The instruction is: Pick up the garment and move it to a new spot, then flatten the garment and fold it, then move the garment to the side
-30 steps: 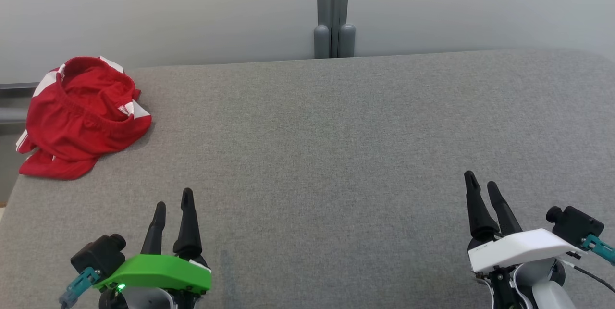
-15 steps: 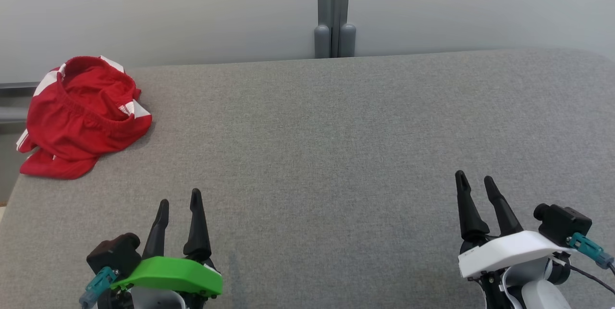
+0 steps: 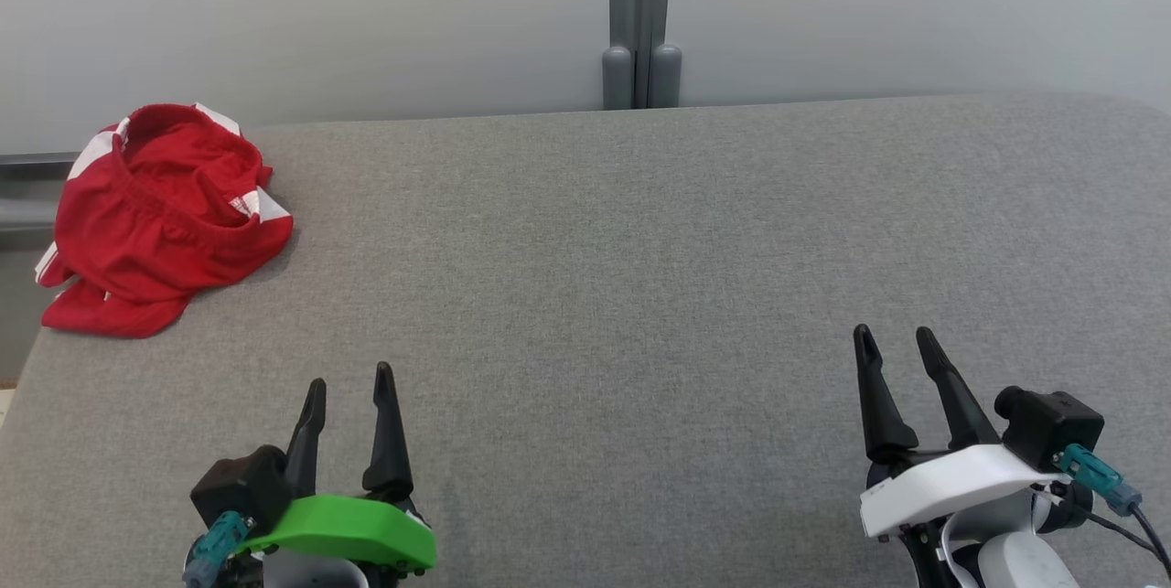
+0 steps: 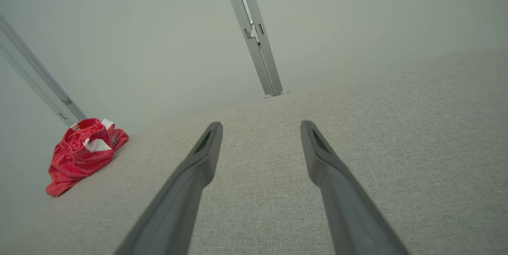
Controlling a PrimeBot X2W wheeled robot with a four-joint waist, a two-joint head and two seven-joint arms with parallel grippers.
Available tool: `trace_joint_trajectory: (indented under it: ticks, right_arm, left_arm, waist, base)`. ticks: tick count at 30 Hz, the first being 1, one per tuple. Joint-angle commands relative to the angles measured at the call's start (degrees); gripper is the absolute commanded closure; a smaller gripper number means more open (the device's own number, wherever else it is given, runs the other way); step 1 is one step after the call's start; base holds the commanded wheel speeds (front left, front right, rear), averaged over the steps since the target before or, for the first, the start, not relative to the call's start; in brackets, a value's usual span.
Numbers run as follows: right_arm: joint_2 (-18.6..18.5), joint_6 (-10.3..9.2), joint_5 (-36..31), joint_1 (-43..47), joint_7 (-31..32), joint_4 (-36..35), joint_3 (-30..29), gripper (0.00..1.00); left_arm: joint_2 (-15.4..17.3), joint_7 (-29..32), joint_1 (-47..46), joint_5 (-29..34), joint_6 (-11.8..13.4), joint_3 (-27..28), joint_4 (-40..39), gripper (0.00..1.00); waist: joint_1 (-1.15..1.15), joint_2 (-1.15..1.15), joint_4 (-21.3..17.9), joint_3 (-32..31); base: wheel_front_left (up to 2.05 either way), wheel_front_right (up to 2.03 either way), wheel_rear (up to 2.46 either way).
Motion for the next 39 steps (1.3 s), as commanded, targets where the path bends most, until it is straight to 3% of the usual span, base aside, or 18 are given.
trace_joint_trajectory:
  ticks: [1,24,39]
  right_arm:
    - [-0.3,0.01,-1.6,-0.3,-0.6,-0.7,0.2,0.0]
    - [-0.4,0.02,-14.3,-0.8,-3.2,2.0,-1.0,0.0]
    - [-0.4,0.01,-18.5,-0.8,-4.6,2.6,-1.0,0.0]
  left_arm:
    - [0.4,-0.6,-0.1,1.7,0.5,-0.2,-0.2,0.0]
    - [0.5,-3.2,0.4,9.1,1.7,-1.3,2.6,0.0]
    - [0.5,-4.6,0.8,12.1,2.1,-1.6,3.8,0.0]
  waist:
    - [0.0,0.0,0.0,0.0]
    - [0.0,0.0,0.4,0.0]
    - [0.0,0.0,0.7,0.0]
  base:
    - [0.0,0.0,0.0]
    - [0.0,0.0,0.0]
    - [0.0,0.0,0.0]
